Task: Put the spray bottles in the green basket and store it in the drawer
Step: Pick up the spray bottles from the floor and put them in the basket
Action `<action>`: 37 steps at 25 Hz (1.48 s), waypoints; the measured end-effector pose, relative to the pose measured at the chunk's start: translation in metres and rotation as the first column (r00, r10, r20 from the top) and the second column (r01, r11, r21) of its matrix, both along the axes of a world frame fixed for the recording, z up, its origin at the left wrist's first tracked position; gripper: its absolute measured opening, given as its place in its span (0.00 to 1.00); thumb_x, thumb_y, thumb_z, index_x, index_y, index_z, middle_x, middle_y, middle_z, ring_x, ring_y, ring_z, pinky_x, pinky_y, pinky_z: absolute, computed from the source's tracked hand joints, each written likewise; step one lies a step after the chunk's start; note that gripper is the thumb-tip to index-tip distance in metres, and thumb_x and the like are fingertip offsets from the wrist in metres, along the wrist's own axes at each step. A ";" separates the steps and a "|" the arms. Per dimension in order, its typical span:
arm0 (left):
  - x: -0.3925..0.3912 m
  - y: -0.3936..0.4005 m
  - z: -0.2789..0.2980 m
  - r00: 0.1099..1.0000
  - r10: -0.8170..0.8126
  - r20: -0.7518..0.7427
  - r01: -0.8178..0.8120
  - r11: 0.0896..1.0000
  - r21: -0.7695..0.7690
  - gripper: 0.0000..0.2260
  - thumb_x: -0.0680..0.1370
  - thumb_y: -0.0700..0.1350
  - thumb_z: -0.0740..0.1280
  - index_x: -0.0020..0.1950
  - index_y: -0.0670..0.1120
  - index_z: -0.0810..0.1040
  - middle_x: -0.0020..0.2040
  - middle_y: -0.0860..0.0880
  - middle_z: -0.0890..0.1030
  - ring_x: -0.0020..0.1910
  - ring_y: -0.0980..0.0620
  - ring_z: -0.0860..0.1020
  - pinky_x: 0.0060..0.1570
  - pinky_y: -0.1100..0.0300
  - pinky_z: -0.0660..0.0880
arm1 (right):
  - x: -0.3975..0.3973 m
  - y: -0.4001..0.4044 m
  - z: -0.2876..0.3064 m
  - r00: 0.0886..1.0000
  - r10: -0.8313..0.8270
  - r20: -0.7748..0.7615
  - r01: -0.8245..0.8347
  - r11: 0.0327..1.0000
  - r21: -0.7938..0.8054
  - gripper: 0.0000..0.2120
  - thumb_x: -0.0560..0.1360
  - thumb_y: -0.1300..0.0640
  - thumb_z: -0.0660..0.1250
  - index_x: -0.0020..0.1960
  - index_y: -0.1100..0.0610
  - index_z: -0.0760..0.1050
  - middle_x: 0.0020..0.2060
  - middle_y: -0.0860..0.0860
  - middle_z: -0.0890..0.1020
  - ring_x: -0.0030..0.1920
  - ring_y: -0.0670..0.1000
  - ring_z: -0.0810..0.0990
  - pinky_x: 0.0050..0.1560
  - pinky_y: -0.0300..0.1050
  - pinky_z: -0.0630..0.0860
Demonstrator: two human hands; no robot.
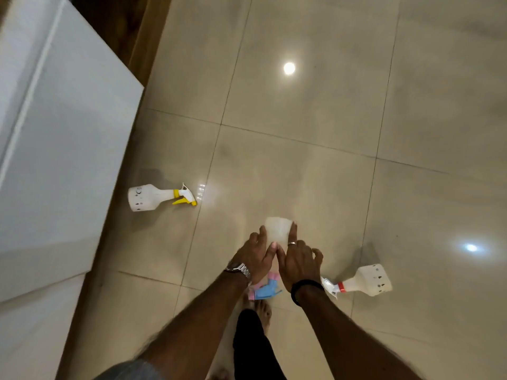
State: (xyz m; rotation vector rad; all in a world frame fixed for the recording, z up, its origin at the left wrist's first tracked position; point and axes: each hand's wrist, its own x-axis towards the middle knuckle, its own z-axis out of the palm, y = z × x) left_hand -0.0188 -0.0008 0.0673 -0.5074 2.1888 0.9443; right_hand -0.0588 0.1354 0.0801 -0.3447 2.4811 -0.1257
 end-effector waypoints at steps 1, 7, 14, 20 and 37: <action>0.001 -0.008 0.020 1.000 -0.011 0.014 0.011 1.000 -0.010 0.31 0.86 0.57 0.50 0.84 0.43 0.48 0.76 0.38 0.67 0.70 0.39 0.74 0.67 0.49 0.74 | -0.004 -0.005 0.022 0.997 0.071 0.003 -0.071 0.997 0.022 0.32 0.83 0.39 0.44 0.82 0.50 0.41 0.54 0.51 0.79 0.56 0.53 0.78 0.68 0.55 0.63; 0.033 -0.086 0.124 0.975 0.144 0.169 -0.158 0.985 0.071 0.28 0.85 0.62 0.49 0.85 0.56 0.51 0.70 0.39 0.78 0.66 0.40 0.79 0.64 0.53 0.73 | -0.026 -0.055 0.128 0.904 0.398 0.156 -0.380 0.915 -0.137 0.25 0.83 0.45 0.46 0.80 0.40 0.52 0.53 0.51 0.82 0.56 0.56 0.79 0.56 0.54 0.69; 0.140 -0.178 0.230 0.645 0.473 0.600 -0.715 0.652 0.255 0.25 0.86 0.59 0.53 0.68 0.39 0.73 0.45 0.36 0.82 0.24 0.53 0.82 0.39 0.54 0.79 | 0.041 -0.147 0.227 0.566 0.774 0.283 -0.710 0.633 -0.311 0.36 0.72 0.35 0.59 0.77 0.33 0.47 0.57 0.47 0.75 0.61 0.54 0.73 0.57 0.47 0.64; 0.277 -0.232 0.298 0.492 0.576 0.653 -0.871 0.316 0.376 0.22 0.85 0.51 0.51 0.53 0.37 0.78 0.69 0.27 0.76 0.65 0.30 0.79 0.46 0.55 0.82 | 0.157 -0.249 0.279 0.619 0.778 0.105 -0.712 0.613 -0.342 0.34 0.72 0.25 0.56 0.68 0.45 0.71 0.58 0.46 0.77 0.60 0.50 0.78 0.56 0.46 0.74; 0.668 -0.274 0.346 -0.129 0.910 -0.394 -0.979 -0.181 -0.097 0.18 0.83 0.57 0.58 0.58 0.49 0.84 0.50 0.47 0.88 0.51 0.44 0.85 0.49 0.54 0.79 | 0.530 -0.470 0.328 0.287 0.956 -0.060 -0.758 0.188 -0.625 0.21 0.78 0.41 0.66 0.64 0.54 0.74 0.60 0.48 0.77 0.59 0.50 0.75 0.54 0.44 0.71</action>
